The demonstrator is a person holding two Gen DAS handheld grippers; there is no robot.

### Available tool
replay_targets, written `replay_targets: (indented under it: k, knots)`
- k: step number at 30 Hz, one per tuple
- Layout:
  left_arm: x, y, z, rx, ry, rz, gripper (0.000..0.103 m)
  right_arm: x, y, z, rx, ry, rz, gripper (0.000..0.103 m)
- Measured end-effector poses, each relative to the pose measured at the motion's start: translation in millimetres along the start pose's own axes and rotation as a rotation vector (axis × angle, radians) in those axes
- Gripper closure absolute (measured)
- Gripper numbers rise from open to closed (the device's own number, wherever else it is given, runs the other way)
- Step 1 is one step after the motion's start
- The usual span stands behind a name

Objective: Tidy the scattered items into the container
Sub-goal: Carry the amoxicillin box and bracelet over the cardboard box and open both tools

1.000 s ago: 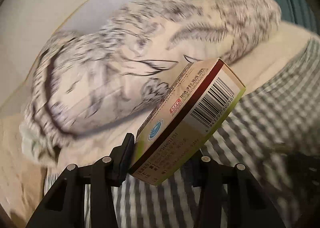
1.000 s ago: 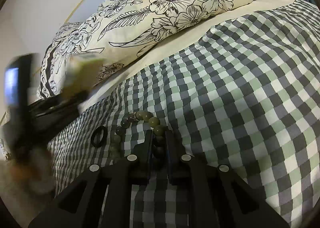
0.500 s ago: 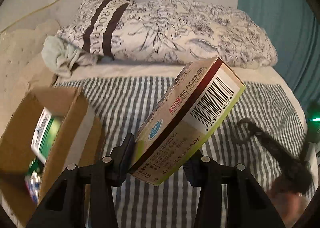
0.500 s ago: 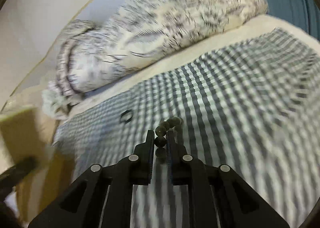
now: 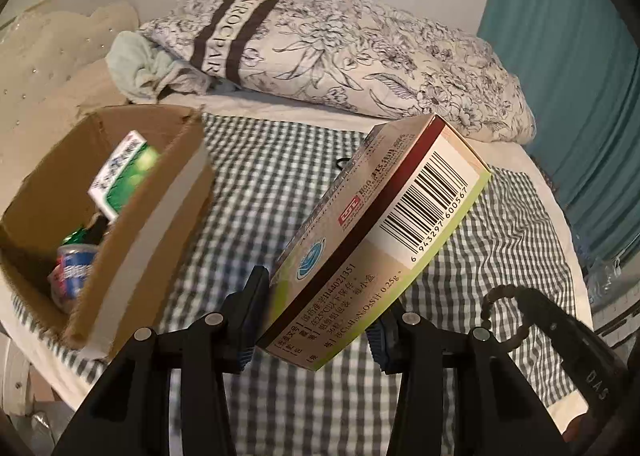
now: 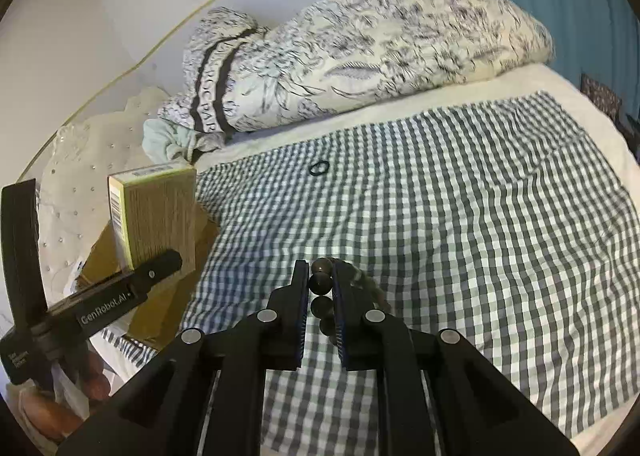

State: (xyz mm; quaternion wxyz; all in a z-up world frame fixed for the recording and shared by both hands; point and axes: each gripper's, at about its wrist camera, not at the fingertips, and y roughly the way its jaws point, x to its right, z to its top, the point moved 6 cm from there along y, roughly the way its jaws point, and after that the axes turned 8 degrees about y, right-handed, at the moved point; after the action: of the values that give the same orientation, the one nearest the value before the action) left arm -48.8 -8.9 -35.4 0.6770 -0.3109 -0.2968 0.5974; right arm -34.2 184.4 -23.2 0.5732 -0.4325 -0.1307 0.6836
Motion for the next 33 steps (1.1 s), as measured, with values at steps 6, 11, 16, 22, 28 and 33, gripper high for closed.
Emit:
replay_targets:
  k: [6,11,16,22,28,33]
  knots:
    - [-48.5,-36.9,-0.7,0.036,-0.056,0.033,0.057,-58.6,-15.9,-4.0,0.006,-0.051,0.060,0.092]
    - [-110.7,-67.1,9.2,0.084,-0.140,0.075,0.057,-132.0,-18.4,-7.2,0.008,-0.162,0.121,0.092]
    - [-178.9,-72.0,14.4,0.084,-0.195,0.137,0.057,-220.7,-5.4,-3.5,-0.006,-0.257,0.236,0.092]
    - [-234.2,-36.7,3.4,0.022,-0.253,0.151,0.057,-311.7,45.2,-9.9,-0.054,-0.338,0.302,0.092]
    - [-258.9,7.0,-7.5,-0.074,-0.252,0.133,0.051,-337.6,103.5,-17.2,-0.117,-0.346,0.279,0.091]
    - [-258.7,22.3,0.1,-0.107,-0.237,0.149,0.015,-330.3,129.9,-14.0,-0.153,-0.306,0.281,0.046]
